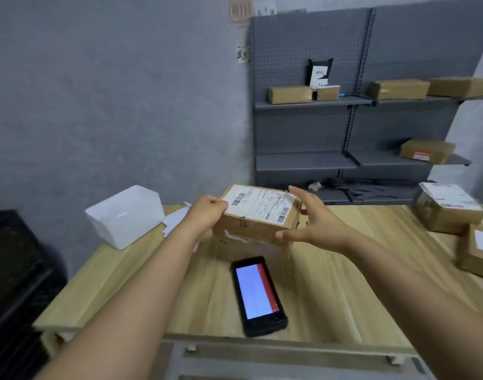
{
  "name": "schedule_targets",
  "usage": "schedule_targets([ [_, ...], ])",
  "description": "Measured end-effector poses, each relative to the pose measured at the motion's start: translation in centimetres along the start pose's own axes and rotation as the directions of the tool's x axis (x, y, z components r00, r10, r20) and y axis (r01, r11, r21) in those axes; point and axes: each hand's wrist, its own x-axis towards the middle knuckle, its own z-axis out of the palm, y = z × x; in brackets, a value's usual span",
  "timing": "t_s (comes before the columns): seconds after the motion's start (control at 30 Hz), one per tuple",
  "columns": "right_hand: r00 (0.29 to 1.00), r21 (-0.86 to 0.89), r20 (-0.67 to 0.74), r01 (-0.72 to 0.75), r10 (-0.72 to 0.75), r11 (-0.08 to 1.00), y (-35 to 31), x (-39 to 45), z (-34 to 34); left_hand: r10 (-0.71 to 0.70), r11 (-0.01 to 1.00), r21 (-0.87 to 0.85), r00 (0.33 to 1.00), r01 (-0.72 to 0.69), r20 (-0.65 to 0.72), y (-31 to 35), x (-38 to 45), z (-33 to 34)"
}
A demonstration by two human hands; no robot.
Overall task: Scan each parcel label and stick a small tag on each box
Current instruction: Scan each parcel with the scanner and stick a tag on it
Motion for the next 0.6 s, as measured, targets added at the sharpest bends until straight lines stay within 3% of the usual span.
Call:
schedule_targets([
  [0.3, 0.959, 0.023, 0.282, 0.022, -0.028, 0.999, -6.3, 2.7, 13.4, -0.145, 0.975, 0.168, 0.989, 0.148, -0.032, -10.5, -1.9, -13.4],
  [0.6, 0.880, -0.129, 0.473, 0.029, 0.036, 0.991, -6.1, 3.6, 15.4, -0.226, 0.943, 0.271, 0.970, 0.194, 0.093, -13.1, -1.9, -15.7],
])
